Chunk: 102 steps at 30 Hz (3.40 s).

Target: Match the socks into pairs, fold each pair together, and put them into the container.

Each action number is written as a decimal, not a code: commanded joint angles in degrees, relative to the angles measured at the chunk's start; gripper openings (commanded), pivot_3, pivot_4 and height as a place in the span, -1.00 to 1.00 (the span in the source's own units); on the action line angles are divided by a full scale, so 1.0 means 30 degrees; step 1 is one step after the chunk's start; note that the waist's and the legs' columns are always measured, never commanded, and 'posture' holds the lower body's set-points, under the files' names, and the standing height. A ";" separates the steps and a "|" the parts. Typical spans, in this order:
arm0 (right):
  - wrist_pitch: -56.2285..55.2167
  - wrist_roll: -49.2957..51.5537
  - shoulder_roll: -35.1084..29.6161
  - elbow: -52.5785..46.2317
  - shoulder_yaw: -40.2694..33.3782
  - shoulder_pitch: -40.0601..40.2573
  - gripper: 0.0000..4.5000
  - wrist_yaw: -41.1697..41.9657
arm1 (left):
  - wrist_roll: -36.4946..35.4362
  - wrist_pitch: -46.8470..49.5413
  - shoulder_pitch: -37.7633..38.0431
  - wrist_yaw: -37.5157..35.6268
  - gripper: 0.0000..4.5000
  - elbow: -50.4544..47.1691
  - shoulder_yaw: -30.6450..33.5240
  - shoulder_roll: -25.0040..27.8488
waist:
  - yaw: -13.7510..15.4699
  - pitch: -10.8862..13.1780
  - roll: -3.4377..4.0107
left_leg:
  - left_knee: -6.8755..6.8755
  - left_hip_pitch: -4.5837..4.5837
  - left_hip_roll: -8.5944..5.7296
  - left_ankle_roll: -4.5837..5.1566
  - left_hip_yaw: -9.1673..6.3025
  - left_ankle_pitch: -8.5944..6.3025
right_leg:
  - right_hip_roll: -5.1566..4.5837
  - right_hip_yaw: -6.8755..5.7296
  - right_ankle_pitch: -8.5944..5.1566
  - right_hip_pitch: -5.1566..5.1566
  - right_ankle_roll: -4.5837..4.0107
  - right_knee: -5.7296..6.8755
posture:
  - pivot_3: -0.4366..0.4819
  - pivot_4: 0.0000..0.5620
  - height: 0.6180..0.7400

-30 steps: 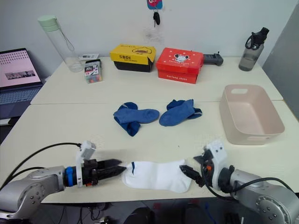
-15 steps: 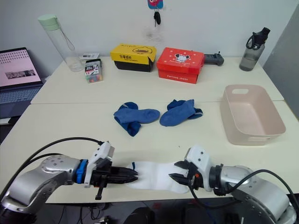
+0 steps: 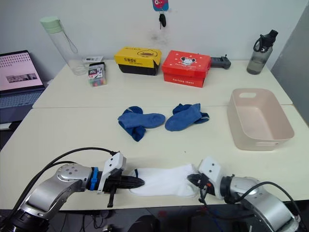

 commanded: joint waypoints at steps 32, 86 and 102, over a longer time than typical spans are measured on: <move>0.3808 0.3746 0.2255 -0.2401 -0.5673 0.1611 -0.08 -0.1258 | -0.0055 0.2456 -0.0559 0.0653 -1.00 -0.1021 -0.0612 -0.0399 | 0.0086 0.0000 0.0003 | 0.0002 -0.0010 -0.0002 -0.0026 -0.0016 0.0016 | 0.0003 -0.0011 0.0004 0.0014 0.0001 -0.0025 | -0.05 -0.47 1.00; 1.1336 0.9488 0.2667 -0.2954 -0.2529 -0.5397 -0.99 -0.3112 | 0.2445 -0.1712 -0.2651 -0.0509 -1.00 0.2865 -0.2139 -0.2134 | -0.0035 0.0005 -0.0009 | 0.0026 -0.0006 0.0006 -0.0038 -0.0016 0.0035 | 0.0018 -0.0013 0.0017 0.0014 -0.0004 0.0002 | -0.05 -0.47 1.00; 1.4247 0.8926 0.6635 0.0690 0.0301 -0.9743 -0.99 -0.5016 | 0.2658 -0.1856 -0.2801 -0.0486 -1.00 0.3006 -0.2257 -0.2240 | -0.0059 0.0000 -0.0002 | 0.0027 -0.0018 0.0004 -0.0048 -0.0017 0.0044 | 0.0015 -0.0004 0.0018 -0.0050 -0.0006 0.0059 | -0.05 -0.47 1.00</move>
